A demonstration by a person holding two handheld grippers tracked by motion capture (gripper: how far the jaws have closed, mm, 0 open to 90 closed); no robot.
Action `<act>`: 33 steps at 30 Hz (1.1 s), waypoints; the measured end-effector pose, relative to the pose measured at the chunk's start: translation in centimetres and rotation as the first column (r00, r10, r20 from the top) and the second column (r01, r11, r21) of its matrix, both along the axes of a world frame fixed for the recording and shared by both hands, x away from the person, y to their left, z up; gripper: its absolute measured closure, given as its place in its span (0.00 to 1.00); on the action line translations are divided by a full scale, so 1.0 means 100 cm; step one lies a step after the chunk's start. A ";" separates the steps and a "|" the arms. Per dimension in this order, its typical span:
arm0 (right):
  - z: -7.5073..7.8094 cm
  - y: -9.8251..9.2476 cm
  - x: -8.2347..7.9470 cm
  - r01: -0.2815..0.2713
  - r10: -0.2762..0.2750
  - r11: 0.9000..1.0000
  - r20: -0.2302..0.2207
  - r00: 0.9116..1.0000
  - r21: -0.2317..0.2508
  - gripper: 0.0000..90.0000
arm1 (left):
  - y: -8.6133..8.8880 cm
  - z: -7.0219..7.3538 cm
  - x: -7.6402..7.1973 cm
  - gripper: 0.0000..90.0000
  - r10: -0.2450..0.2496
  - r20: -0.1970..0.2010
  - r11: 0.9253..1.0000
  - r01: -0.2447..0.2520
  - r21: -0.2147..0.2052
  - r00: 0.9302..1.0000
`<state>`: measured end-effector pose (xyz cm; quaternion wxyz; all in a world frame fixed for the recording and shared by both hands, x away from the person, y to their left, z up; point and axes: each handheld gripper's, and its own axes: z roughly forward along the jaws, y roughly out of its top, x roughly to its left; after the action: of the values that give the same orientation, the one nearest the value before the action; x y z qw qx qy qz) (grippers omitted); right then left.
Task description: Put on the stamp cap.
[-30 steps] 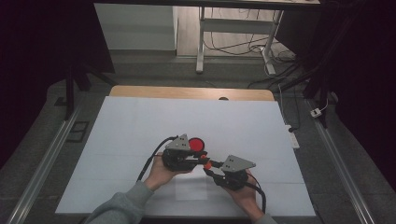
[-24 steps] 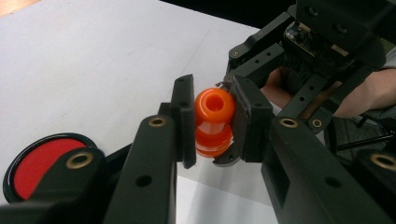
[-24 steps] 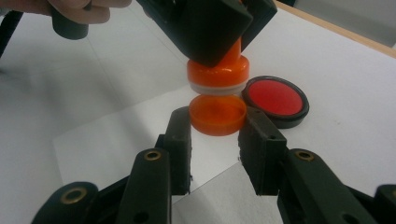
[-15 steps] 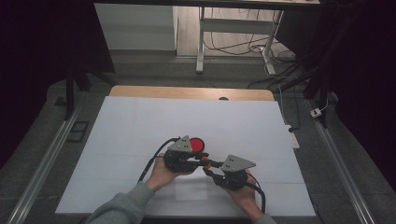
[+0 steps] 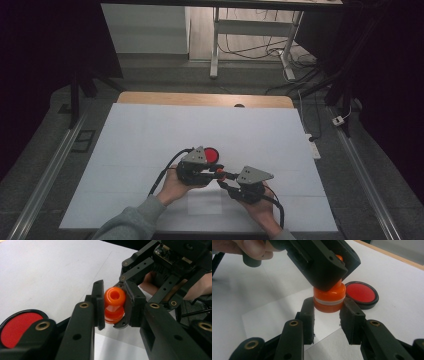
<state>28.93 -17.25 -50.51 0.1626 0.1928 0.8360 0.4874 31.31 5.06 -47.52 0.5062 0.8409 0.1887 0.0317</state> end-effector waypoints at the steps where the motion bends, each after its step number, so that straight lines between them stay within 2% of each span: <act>1: 0.000 0.000 0.000 0.005 -0.005 1.000 0.000 1.000 0.000 0.72 | 0.000 0.000 0.000 0.81 -0.001 0.000 1.000 0.001 0.000 1.000; 30: 0.001 0.001 -0.001 0.002 -0.002 1.000 0.001 1.000 0.014 0.72 | 0.000 -0.002 0.000 0.81 -0.004 -0.004 1.000 0.004 0.001 1.000; 31: 0.001 0.000 -0.001 0.006 -0.006 1.000 0.005 1.000 0.001 0.72 | 0.000 -0.002 -0.001 0.81 -0.004 -0.005 1.000 0.004 0.003 1.000; 33: 0.001 0.001 -0.001 0.003 -0.003 1.000 -0.006 1.000 0.005 0.72 | -0.001 -0.003 -0.001 0.81 -0.003 -0.003 1.000 0.003 0.007 1.000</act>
<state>28.79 -17.19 -50.42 0.1606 0.1959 0.8350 0.4885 31.24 5.00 -47.78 0.5028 0.8431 0.1881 0.0302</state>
